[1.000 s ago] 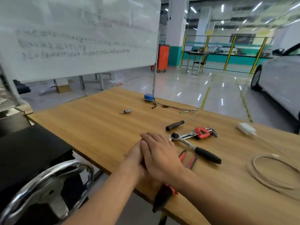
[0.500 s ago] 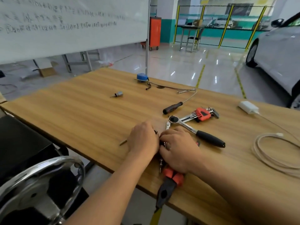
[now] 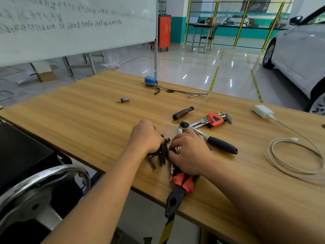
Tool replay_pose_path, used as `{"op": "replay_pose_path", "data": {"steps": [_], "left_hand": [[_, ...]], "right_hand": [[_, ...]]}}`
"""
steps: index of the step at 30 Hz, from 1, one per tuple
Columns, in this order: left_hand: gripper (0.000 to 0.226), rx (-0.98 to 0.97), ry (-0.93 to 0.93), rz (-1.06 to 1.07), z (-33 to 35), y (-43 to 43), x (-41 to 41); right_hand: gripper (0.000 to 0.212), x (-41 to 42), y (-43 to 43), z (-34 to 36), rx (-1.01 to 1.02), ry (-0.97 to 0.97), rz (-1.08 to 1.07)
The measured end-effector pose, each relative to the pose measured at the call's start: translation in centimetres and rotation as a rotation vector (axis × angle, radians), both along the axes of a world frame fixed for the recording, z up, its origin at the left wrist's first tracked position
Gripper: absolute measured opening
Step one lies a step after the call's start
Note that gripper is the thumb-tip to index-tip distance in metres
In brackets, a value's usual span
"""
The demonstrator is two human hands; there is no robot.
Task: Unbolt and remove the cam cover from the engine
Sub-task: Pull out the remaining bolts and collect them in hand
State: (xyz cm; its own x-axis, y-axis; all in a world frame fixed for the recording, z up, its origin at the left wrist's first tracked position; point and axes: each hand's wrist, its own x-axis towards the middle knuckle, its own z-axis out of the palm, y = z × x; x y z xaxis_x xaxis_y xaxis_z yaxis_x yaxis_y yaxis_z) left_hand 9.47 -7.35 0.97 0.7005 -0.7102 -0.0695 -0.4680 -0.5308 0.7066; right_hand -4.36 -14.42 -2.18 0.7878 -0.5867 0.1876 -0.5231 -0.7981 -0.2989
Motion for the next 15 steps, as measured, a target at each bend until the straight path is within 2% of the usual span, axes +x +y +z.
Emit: {"op": "replay_pose_path", "data": {"steps": [3, 6, 10, 12, 15], "left_hand": [[0.033, -0.004, 0.015, -0.013, -0.2, 0.6, 0.7], [0.029, -0.047, -0.009, 0.011, -1.2, 1.3, 0.8], [0.019, -0.163, -0.066, 0.029, -2.5, 2.4, 1.2], [0.013, -0.231, -0.057, 0.019, -3.1, 3.2, 1.4], [0.033, -0.328, 0.051, -0.007, -3.7, 4.9, 1.5]], "right_hand": [[0.023, 0.1, 0.1, 0.3, 0.004, -0.024, -0.01], [0.021, 0.3, 0.3, 0.5, -0.079, -0.052, -0.015], [0.031, 0.2, 0.8, 0.6, -0.105, -0.196, 0.06], [0.042, 0.4, 1.0, 0.7, -0.09, -0.137, 0.139], [0.05, 0.7, 1.0, 0.7, -0.041, 0.02, 0.176]]}}
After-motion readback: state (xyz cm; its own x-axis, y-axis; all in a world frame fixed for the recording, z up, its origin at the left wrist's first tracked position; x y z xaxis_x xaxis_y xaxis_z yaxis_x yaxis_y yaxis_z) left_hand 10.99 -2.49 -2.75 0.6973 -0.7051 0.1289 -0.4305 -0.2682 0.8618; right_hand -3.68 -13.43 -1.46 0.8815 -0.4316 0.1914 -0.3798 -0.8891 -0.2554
